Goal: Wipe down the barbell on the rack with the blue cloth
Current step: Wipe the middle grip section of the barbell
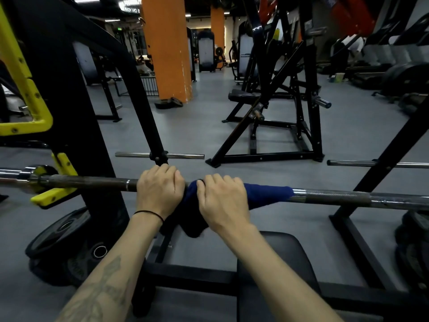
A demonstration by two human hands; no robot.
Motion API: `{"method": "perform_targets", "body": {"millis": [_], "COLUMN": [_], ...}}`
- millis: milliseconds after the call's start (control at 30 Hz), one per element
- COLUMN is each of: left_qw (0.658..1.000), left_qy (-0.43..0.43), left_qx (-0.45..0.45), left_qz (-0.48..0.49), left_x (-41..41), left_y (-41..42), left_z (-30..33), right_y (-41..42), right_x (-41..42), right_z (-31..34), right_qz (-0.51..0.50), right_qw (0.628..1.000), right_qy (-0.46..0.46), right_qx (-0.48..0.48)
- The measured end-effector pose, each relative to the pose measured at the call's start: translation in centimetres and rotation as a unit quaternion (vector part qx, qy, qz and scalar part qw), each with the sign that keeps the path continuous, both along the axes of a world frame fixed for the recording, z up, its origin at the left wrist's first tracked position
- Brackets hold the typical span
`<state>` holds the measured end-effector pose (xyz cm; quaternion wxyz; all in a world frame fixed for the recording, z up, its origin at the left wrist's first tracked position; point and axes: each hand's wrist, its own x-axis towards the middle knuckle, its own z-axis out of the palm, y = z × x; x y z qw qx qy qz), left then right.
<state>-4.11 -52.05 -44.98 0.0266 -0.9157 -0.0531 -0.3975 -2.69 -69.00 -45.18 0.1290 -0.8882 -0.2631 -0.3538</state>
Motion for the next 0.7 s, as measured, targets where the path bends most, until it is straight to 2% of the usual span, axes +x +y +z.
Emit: {"method": "perform_targets", "body": {"millis": [100,267,333,433,533,633,700], "left_qw": [1.000,0.999,0.998,0.996,0.995,0.996,0.997], "left_qy": [-0.002,-0.028,-0.045,-0.060,-0.058,-0.025,0.024], "left_qx": [-0.001,-0.024,-0.040,-0.056,-0.064,-0.065,-0.064], "left_qz": [-0.017,-0.010,-0.009,-0.035,-0.045,-0.055,-0.033], "left_x": [-0.2,-0.1,-0.1,-0.2,0.0,0.0,0.1], "left_y": [0.2,-0.2,-0.4,-0.5,-0.2,-0.1,0.0], "left_z": [0.1,-0.2,-0.2,-0.2,0.3,0.7,1.5], "right_y": [-4.1,-16.0,-17.4,-14.5,-8.0,-0.8,1.1], "right_x": [0.6,1.8,2.0,1.8,1.4,0.2,0.3], "right_z": [-0.1,-0.5,-0.6,-0.7,-0.9,-0.6,-0.3], "right_qz": [0.020,-0.079,-0.105,-0.132,-0.089,-0.051,-0.025], "right_qw": [0.999,0.997,0.994,0.991,0.995,0.998,1.000], "right_qy": [0.019,-0.004,-0.007,-0.006,-0.021,-0.012,-0.003], "right_qx": [-0.035,-0.008,-0.001,0.020,0.026,0.021,0.005]}}
